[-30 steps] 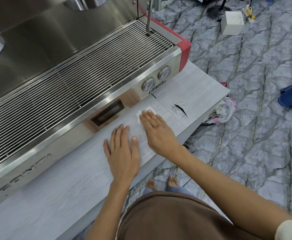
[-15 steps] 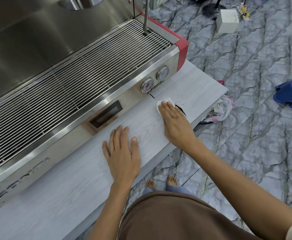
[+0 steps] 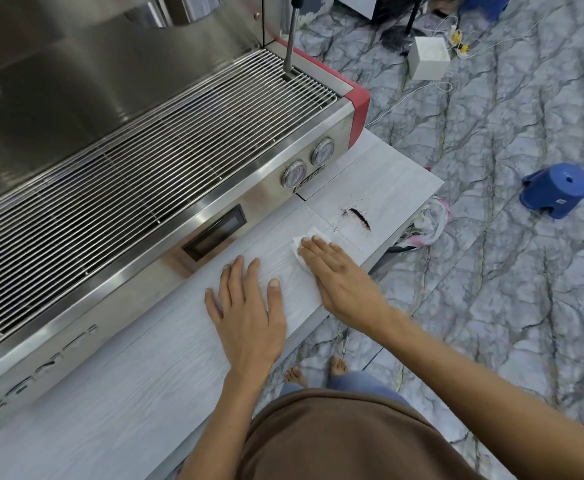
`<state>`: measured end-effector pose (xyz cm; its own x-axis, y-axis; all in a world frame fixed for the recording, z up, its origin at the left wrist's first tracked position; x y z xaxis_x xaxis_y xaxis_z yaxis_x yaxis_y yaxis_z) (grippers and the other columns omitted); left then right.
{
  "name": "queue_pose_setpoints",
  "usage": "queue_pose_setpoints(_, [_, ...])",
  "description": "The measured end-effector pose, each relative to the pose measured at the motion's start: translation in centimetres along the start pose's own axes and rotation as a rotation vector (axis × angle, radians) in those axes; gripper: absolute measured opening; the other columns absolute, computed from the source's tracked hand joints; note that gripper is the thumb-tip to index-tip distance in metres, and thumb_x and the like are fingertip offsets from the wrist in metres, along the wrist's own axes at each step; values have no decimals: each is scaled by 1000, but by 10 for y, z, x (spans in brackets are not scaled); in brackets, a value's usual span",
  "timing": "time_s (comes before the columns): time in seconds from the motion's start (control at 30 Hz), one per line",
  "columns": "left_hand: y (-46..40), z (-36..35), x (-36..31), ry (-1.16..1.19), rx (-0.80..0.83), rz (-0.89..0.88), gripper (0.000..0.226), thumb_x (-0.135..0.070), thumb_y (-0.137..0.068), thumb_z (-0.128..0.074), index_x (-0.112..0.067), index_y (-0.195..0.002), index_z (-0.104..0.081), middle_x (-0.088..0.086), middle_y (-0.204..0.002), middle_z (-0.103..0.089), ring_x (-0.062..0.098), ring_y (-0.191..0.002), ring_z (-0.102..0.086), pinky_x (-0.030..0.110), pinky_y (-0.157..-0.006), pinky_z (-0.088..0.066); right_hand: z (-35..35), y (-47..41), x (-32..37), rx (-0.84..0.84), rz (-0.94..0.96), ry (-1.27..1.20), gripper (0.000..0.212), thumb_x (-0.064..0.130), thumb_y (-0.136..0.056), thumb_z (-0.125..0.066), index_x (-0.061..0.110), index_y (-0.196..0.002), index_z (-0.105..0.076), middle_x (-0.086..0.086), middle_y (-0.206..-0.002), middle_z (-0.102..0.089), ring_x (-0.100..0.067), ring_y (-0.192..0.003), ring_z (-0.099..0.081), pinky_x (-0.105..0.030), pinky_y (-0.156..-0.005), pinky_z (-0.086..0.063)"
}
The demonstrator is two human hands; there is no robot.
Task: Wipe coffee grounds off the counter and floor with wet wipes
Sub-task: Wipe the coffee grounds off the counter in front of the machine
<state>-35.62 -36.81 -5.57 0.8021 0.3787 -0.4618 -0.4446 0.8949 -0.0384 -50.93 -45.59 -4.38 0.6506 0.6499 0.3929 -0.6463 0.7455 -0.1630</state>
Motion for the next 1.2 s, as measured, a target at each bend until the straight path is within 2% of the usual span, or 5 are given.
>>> queue_pose_setpoints(0.2, [0,1,0,-16,14,1,60,-54,-101,-20,-27,-151,-39,-2,-163,-29,17,-153,-18,51,-124,-6,-2,7,-3,-5,-5,9,47,-1,-93,-49,3,-139,-43,-13,-148,-40,-26,-140,-32,-43,-117,-27])
queue_pose_setpoints(0.67, [-19,-25,-52,-34,17,69,59,-53,-99,-30,-28,-152,-34,-2,-165,-23,16,-154,-9,52,-124,0,24,-6,-76,46,85,4,43,7,-99,-43,8,-141,-40,-7,-150,-37,-19,-142,-28,-39,-118,-25])
queue_pose_setpoints(1.0, [-33,-49,-87,-86,-14,55,56,-50,-102,-37,-24,-151,-37,1,-164,-27,20,-153,-15,54,-124,-6,43,-18,-115,75,95,-15,43,6,-99,-40,8,-142,-39,-7,-151,-35,-18,-143,-26,-37,-119,-22])
queue_pose_setpoints(1.2, [-35,-50,-87,-64,-60,75,55,-49,-100,-33,-24,-149,-40,-3,-161,-34,17,-151,-22,51,-124,-10,53,-20,-119,72,88,-150,43,-2,-96,-39,1,-139,-41,-11,-148,-40,-23,-142,-29,-42,-117,-26])
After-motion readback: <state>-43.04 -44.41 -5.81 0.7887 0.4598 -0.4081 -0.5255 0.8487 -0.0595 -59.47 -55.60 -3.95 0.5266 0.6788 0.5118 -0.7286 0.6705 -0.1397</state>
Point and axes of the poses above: each hand's wrist, its own y-axis away from the middle knuckle, its own z-axis out of the back of the hand, x = y × z, the point moved 1 cm from there along -y, towards the middle knuckle
